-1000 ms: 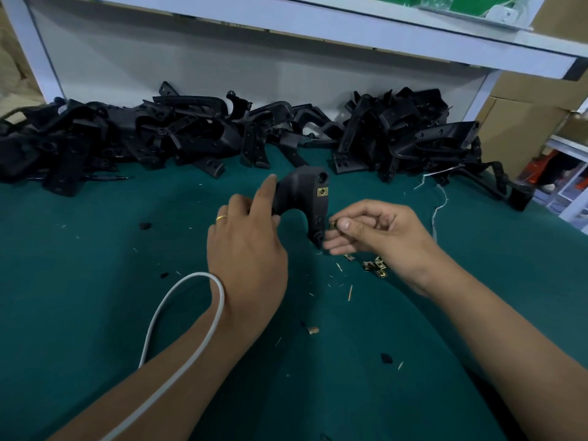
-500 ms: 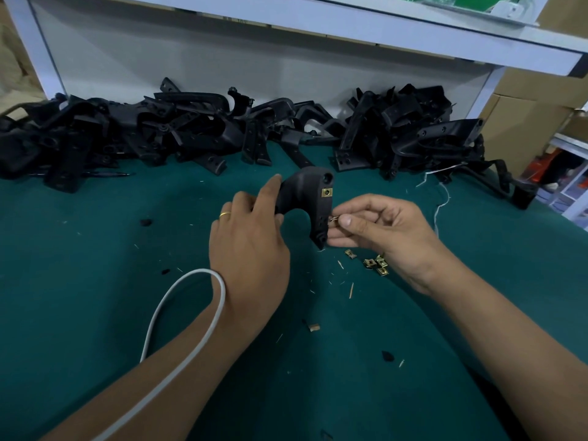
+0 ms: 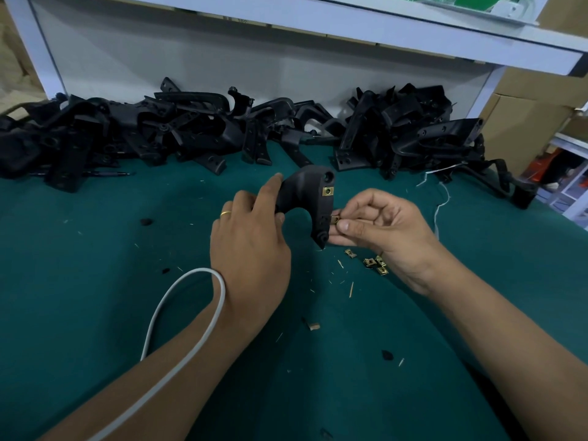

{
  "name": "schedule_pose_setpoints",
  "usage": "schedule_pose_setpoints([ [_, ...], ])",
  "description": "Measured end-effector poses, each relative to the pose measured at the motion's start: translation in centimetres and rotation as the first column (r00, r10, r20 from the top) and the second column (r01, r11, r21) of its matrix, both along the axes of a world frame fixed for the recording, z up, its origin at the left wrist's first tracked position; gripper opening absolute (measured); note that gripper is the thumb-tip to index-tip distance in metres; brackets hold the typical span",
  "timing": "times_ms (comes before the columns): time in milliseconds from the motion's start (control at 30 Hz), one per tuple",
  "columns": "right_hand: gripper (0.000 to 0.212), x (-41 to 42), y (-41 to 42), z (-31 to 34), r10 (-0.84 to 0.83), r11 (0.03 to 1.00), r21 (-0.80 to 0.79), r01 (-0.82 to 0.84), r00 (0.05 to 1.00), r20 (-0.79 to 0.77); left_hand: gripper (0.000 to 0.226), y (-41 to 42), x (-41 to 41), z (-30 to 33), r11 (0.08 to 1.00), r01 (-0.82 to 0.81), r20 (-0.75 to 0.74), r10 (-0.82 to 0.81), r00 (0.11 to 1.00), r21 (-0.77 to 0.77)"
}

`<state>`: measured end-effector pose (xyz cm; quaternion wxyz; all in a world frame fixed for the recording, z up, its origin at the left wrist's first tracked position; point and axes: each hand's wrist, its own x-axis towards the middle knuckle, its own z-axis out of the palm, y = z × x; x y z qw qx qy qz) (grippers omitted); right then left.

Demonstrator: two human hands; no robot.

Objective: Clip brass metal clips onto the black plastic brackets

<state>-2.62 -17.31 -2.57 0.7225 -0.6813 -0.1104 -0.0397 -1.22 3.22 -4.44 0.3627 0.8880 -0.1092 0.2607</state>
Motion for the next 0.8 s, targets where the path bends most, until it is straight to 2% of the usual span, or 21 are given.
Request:
schedule_pose_setpoints([
  [633,0.021,-0.2,0.8,0.3,-0.046,0.997,0.051,0.049,0.998,-0.050,0.053,0.0,-0.1,0.1,1.000,0.002,-0.011,-0.001,1.000,0.023],
  [800,0.020,-0.3,1.1,0.5,-0.062,0.998,-0.010,0.061,0.997,-0.047,0.053,0.0,-0.1,0.1,1.000,-0.002,-0.014,0.002,1.000,0.030],
])
